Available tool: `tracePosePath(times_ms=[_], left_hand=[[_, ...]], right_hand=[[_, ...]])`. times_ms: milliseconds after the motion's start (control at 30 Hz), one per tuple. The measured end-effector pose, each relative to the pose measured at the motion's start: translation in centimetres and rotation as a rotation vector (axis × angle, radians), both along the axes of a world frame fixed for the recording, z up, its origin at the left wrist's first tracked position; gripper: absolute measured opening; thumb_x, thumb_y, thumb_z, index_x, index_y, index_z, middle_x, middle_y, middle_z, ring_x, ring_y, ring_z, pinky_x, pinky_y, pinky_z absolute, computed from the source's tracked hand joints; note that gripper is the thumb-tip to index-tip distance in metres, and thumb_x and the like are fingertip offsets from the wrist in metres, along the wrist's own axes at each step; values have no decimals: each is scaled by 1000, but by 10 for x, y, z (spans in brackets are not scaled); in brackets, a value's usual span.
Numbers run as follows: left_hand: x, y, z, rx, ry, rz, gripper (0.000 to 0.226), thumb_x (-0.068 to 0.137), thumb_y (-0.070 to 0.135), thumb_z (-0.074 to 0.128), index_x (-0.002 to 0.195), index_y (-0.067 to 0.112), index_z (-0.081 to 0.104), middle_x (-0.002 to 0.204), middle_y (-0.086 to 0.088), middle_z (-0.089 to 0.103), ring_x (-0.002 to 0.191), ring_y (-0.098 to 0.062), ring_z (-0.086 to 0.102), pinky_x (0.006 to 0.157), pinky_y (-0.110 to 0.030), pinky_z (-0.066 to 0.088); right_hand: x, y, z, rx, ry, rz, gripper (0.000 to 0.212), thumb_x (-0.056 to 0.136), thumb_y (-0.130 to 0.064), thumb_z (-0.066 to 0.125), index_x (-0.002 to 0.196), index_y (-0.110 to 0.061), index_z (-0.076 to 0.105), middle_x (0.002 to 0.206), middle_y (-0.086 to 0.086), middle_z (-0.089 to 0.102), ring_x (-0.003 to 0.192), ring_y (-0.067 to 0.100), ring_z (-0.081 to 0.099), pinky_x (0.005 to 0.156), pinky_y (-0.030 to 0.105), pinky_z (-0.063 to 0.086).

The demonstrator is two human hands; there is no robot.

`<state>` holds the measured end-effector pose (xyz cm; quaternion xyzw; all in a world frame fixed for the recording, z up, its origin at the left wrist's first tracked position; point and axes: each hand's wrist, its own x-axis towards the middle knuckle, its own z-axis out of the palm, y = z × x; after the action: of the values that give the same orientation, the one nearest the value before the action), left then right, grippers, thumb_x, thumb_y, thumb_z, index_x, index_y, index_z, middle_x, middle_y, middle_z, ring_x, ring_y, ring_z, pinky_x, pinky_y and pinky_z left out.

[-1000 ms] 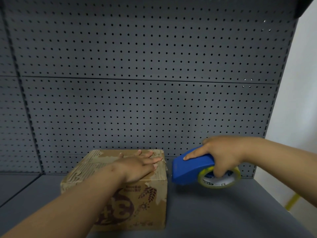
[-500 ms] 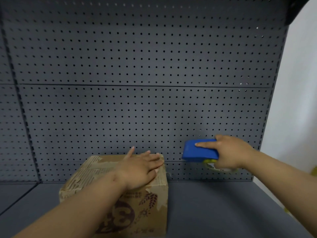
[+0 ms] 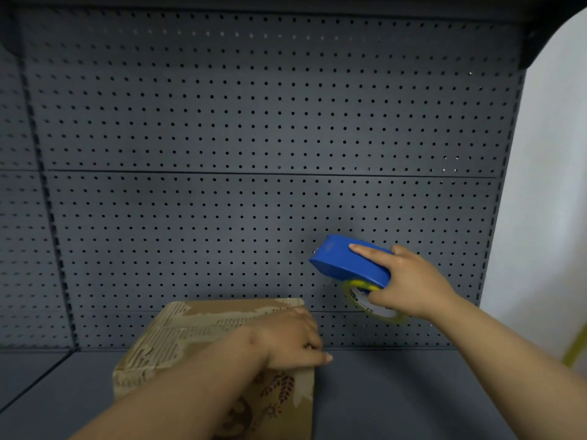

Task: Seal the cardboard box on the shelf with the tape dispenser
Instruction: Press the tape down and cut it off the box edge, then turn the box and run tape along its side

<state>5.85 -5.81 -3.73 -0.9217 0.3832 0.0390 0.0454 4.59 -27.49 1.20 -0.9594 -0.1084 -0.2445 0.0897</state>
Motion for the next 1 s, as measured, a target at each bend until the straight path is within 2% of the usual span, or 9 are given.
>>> tracePosePath(times_ms=[233, 333, 433, 500, 567, 633, 700, 833, 1000], left_hand=[[-11, 9, 1, -197, -223, 11, 60, 91, 58, 28, 105, 15, 67, 117, -1, 65, 125, -13, 46, 107, -35, 35], [-21, 25, 12, -857, -268, 357, 51, 93, 50, 30, 101, 13, 64, 106, -3, 65, 99, -15, 57, 92, -32, 46], [-14, 48, 36, -1592, 311, 668, 57, 92, 49, 39, 127, 6, 53, 130, -13, 58, 118, -24, 55, 101, -35, 43], [-12, 65, 55, -1787, 703, 682, 74, 87, 54, 47, 140, 3, 36, 140, -20, 48, 126, -33, 49, 105, -41, 42], [-14, 78, 72, -1799, 903, 608, 80, 87, 56, 46, 142, 1, 29, 139, -20, 48, 124, -33, 50, 101, -41, 44], [-16, 89, 85, -1770, 978, 519, 71, 89, 53, 43, 135, 0, 40, 127, -18, 58, 113, -29, 58, 92, -37, 48], [-16, 103, 94, -1743, 975, 463, 51, 90, 47, 46, 113, 3, 56, 105, -13, 68, 97, -23, 63, 83, -32, 50], [-6, 137, 106, -1666, 921, 472, 16, 90, 22, 53, 83, 11, 62, 63, 0, 72, 65, -10, 66, 68, -23, 51], [22, 186, 118, -1633, 927, 403, 11, 90, 16, 54, 82, 12, 61, 56, 2, 70, 59, -8, 66, 57, -19, 54]], right_hand=[[-15, 17, 6, 85, -108, 46, 78, 73, -40, 63, 135, -59, 19, 80, -10, 31, 76, 14, 42, 60, 25, 36], [-24, 29, 14, 110, -151, 77, 77, 73, -41, 63, 135, -58, 20, 81, -9, 32, 76, 14, 41, 60, 25, 35], [-35, 48, 25, 169, -180, 137, 76, 72, -42, 62, 134, -58, 21, 81, -8, 33, 75, 13, 40, 59, 21, 33], [-43, 65, 31, 184, -195, 184, 77, 71, -42, 61, 133, -59, 21, 81, -10, 32, 74, 11, 38, 58, 19, 32], [-50, 84, 37, 185, -206, 217, 77, 70, -42, 62, 133, -60, 21, 81, -12, 32, 74, 10, 37, 60, 21, 33], [-57, 103, 42, 177, -210, 239, 76, 70, -44, 61, 130, -63, 19, 82, -12, 31, 76, 12, 38, 63, 24, 35], [-62, 121, 48, 179, -217, 247, 76, 69, -46, 59, 129, -65, 16, 83, -10, 33, 78, 13, 40, 65, 25, 36], [-68, 156, 54, 174, -243, 214, 77, 68, -46, 59, 131, -64, 18, 85, -7, 35, 80, 15, 42, 65, 24, 36], [-66, 212, 58, 122, -272, 80, 78, 70, -46, 57, 133, -63, 15, 85, -5, 34, 81, 15, 41, 62, 24, 36]])
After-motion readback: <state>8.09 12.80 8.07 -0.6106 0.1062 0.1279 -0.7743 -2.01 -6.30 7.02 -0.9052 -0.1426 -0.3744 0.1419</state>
